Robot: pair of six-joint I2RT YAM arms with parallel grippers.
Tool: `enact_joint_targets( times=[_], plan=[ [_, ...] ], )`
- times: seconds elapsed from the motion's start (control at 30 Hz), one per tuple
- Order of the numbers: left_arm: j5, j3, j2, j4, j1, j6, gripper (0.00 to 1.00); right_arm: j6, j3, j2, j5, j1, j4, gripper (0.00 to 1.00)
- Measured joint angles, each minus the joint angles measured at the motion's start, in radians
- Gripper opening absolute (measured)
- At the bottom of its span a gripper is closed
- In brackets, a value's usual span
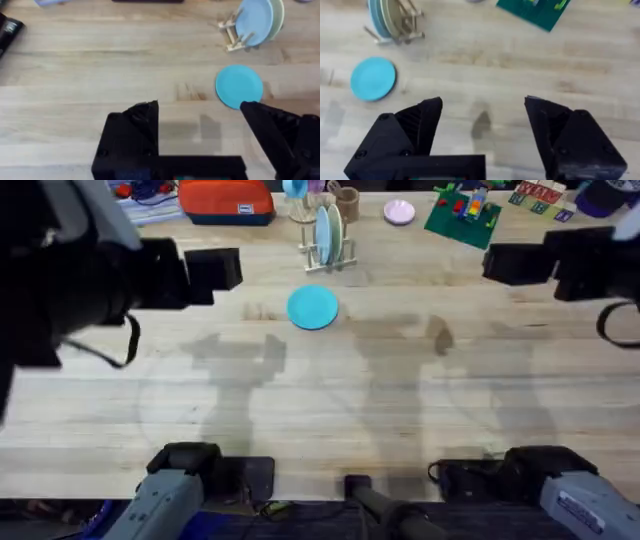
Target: Pick up the plates from the table one by one and place each into a slot on the dish rack.
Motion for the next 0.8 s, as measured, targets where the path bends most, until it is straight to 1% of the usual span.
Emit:
enact_joint_targets(
  times=[0.13, 0.23, 0.33, 0.43, 0.7, 0.73, 0.77, 0.8],
  plan=[
    [0.027, 0.103, 0.129, -0.119, 0.0, 0.0, 0.993, 0.0, 0.089, 0.117, -0.006, 0.012, -0.077, 0.996],
    [0.034, 0.163, 0.214, -0.173, 0.0, 0.0, 0.994, 0.0, 0.131, 0.187, -0.007, 0.021, -0.094, 0.995],
    [0.037, 0.188, 0.275, -0.18, 0.0, 0.0, 0.993, 0.0, 0.143, 0.226, -0.01, 0.029, -0.089, 0.995],
    [0.037, 0.191, 0.314, -0.184, 0.0, 0.0, 0.993, 0.0, 0.143, 0.238, -0.01, 0.033, -0.089, 0.995],
    [0.048, 0.192, 0.343, -0.191, 0.0, 0.0, 0.994, 0.0, 0.143, 0.238, -0.01, 0.033, -0.089, 0.995],
    [0.048, 0.192, 0.343, -0.191, 0.0, -0.001, 0.981, 0.0, 0.143, 0.238, -0.01, 0.033, -0.089, 0.995],
    [0.051, 0.192, 0.343, -0.191, 0.0, -0.003, 0.892, 0.0, 0.143, 0.238, -0.01, 0.033, -0.089, 0.995],
    [0.051, 0.192, 0.343, -0.191, 0.0, -0.002, 0.756, 0.0, 0.143, 0.238, -0.01, 0.033, -0.089, 0.995]
  ],
)
